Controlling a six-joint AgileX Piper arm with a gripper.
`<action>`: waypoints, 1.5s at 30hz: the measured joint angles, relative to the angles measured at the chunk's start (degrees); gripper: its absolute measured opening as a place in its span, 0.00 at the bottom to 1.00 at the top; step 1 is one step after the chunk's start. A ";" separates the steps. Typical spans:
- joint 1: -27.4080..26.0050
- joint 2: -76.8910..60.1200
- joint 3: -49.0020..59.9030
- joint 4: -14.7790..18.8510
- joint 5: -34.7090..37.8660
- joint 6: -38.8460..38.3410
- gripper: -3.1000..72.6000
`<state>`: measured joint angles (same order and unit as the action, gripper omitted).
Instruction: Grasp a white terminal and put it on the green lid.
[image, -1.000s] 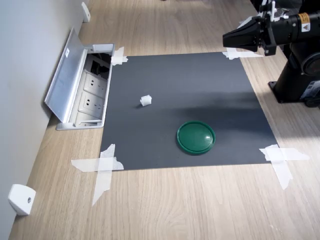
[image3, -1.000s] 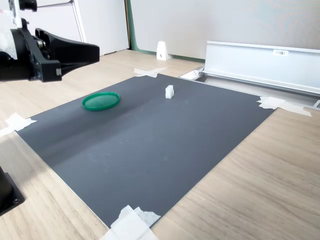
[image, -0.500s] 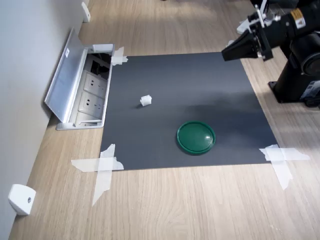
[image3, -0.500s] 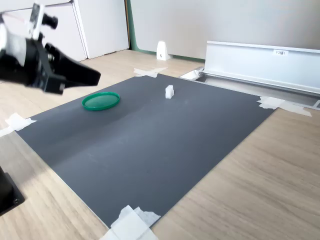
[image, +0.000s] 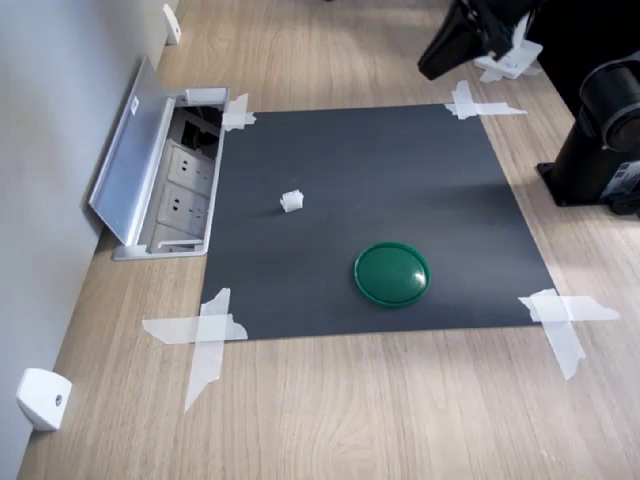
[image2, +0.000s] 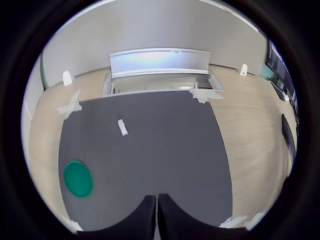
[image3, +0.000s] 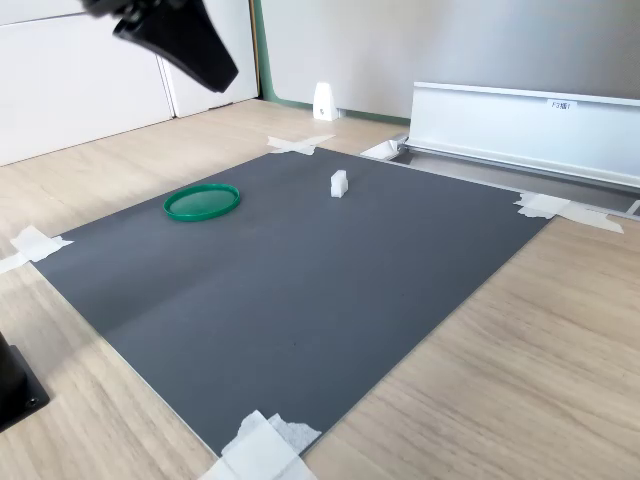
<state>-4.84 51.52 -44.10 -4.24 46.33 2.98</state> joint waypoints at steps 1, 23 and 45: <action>0.00 2.02 -1.93 -0.08 1.31 -0.94 0.03; 0.00 35.57 -31.12 10.13 17.49 -20.79 0.16; 4.64 48.70 -38.66 8.62 14.62 -18.61 1.00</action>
<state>-0.19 100.22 -82.75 4.38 60.95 -15.63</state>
